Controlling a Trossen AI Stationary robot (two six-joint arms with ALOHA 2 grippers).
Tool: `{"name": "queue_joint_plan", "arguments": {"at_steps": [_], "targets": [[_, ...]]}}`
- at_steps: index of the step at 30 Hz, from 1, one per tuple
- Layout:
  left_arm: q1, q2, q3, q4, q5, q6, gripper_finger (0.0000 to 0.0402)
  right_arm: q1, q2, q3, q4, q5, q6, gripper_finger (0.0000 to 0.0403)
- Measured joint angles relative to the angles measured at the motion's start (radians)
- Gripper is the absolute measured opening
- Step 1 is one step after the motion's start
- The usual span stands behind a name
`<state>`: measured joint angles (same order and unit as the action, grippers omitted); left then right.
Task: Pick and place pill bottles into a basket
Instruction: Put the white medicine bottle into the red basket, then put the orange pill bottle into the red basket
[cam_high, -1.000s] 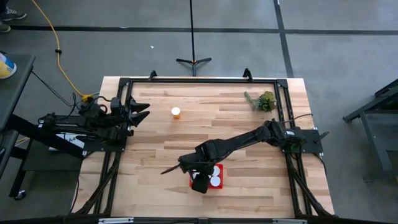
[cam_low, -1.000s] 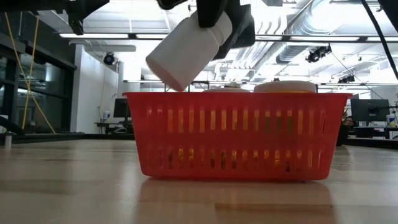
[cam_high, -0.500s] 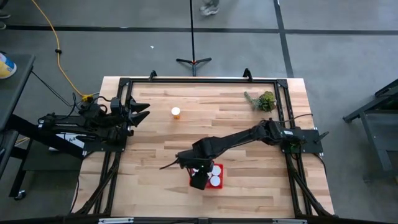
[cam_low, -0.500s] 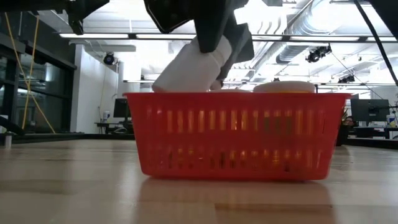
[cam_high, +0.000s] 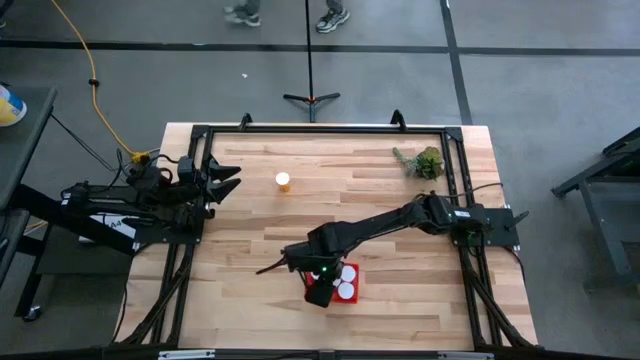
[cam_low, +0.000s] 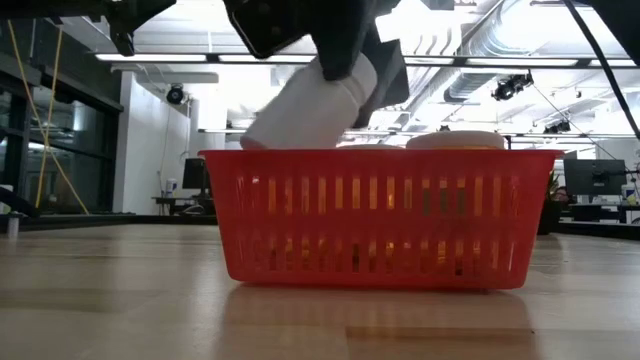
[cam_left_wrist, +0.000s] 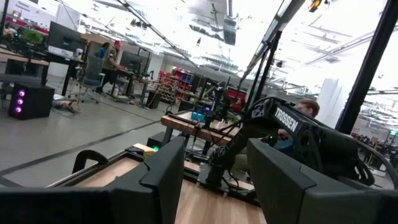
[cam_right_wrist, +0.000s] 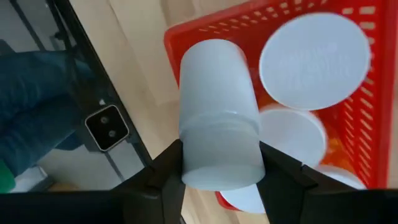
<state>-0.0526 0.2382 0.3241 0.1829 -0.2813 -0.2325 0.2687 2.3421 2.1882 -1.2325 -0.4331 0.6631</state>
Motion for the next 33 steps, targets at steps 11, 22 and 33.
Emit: {"name": "queue_joint_plan", "arguments": {"at_steps": [11, 22, 33], "targets": [[0.000, 0.000, 0.000, 0.000, 0.009, 0.000, 0.0211, 0.000, -0.001, 0.006, 0.096, 0.022, 0.014, 0.0221], [0.000, 0.000, 0.000, 0.000, 0.010, -0.012, 0.0211, -0.003, -0.001, 0.093, 0.069, 0.139, -0.014, 0.0223], [0.000, 0.000, 0.000, -0.001, 0.032, -0.012, 0.0211, -0.117, -0.023, 0.158, 0.097, 0.384, -0.139, 0.0225]]}}
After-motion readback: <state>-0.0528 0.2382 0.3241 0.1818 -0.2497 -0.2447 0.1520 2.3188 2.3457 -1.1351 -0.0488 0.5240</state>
